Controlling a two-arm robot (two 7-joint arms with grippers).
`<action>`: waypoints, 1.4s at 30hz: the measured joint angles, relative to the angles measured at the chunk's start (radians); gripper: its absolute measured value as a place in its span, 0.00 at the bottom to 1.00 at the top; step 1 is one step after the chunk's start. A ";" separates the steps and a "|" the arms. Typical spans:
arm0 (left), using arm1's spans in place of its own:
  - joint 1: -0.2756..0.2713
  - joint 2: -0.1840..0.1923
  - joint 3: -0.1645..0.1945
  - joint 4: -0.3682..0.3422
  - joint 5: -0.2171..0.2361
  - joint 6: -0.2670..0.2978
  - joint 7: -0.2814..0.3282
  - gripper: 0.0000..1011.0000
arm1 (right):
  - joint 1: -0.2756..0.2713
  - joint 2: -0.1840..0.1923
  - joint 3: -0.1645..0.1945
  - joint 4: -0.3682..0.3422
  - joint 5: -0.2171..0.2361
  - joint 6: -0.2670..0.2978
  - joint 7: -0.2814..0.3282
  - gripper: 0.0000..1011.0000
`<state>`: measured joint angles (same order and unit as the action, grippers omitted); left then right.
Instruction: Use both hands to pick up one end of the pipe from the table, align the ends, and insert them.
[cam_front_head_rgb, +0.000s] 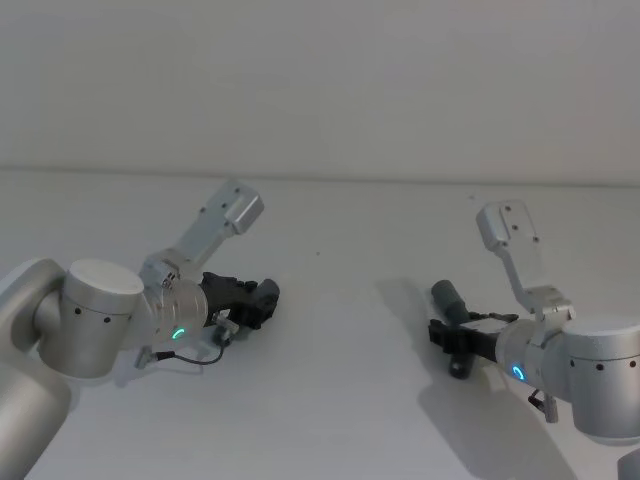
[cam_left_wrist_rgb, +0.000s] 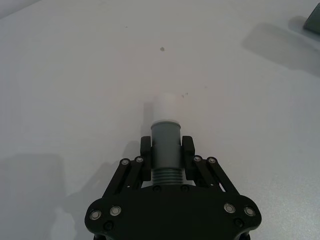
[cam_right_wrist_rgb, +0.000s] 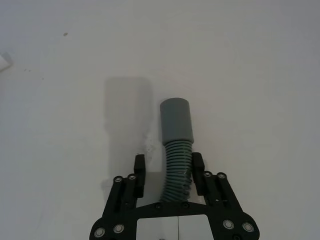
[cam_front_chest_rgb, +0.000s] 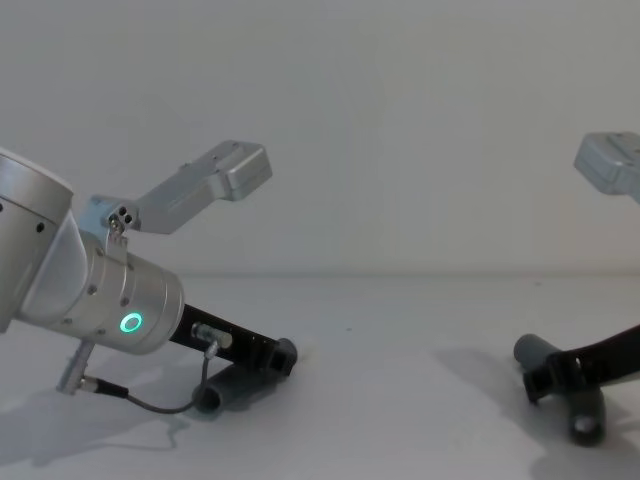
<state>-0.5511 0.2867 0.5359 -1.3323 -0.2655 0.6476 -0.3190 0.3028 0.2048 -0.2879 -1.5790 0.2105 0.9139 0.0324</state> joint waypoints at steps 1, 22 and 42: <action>0.000 0.000 0.000 0.000 0.000 0.000 0.000 0.34 | 0.000 0.000 0.000 0.000 0.000 0.000 0.000 0.55; 0.000 0.000 0.000 0.000 0.001 0.000 0.000 0.34 | -0.003 0.003 0.000 -0.001 -0.002 -0.002 0.005 0.26; -0.011 0.005 0.001 -0.079 0.057 -0.073 0.031 0.34 | -0.045 0.075 -0.013 -0.097 -0.040 -0.172 0.057 0.26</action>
<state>-0.5619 0.2913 0.5369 -1.4113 -0.2088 0.5750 -0.2882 0.2576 0.2800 -0.3010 -1.6760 0.1703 0.7423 0.0896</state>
